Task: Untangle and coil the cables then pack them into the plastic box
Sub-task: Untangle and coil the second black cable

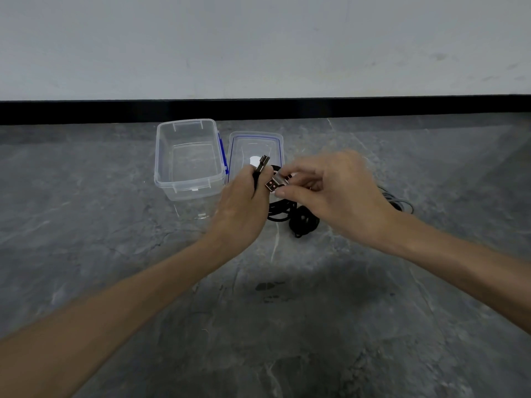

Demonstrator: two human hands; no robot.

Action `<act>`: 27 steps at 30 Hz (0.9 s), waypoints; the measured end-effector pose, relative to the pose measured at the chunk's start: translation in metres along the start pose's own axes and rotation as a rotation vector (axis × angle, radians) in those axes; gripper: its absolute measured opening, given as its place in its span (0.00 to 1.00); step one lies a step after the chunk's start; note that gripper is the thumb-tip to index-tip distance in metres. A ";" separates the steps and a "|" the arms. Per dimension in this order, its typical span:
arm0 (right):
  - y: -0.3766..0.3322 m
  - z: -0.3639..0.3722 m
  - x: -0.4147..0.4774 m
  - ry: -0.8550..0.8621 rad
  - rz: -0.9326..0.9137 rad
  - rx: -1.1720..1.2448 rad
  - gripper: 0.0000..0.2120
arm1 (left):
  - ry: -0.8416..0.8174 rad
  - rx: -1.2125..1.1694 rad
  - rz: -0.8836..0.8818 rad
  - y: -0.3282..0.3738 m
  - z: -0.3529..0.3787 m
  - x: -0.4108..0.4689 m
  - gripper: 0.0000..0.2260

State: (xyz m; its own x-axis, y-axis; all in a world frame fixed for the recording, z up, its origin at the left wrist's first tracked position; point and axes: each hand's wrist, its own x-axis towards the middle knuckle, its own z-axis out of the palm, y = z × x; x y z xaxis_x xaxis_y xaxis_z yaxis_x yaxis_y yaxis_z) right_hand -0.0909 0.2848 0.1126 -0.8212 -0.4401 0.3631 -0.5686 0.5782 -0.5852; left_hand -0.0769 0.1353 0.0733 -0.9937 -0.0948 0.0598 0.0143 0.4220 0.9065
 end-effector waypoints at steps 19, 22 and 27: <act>0.015 -0.008 0.012 -0.538 0.710 0.321 0.17 | -0.305 -0.190 0.086 0.002 0.002 -0.003 0.13; 0.020 -0.002 0.005 -0.602 0.638 0.406 0.06 | -0.329 -0.120 0.133 0.001 0.005 -0.004 0.12; 0.021 0.005 0.004 -0.451 0.763 0.743 0.08 | -0.255 -0.041 0.184 -0.001 0.002 0.000 0.15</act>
State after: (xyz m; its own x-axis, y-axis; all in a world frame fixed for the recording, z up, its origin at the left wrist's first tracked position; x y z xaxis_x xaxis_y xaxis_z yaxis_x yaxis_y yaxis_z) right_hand -0.1061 0.2916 0.0976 -0.7622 -0.4422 -0.4727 0.3594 0.3183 -0.8772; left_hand -0.0773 0.1365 0.0712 -0.9696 0.2116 0.1226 0.1962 0.3738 0.9065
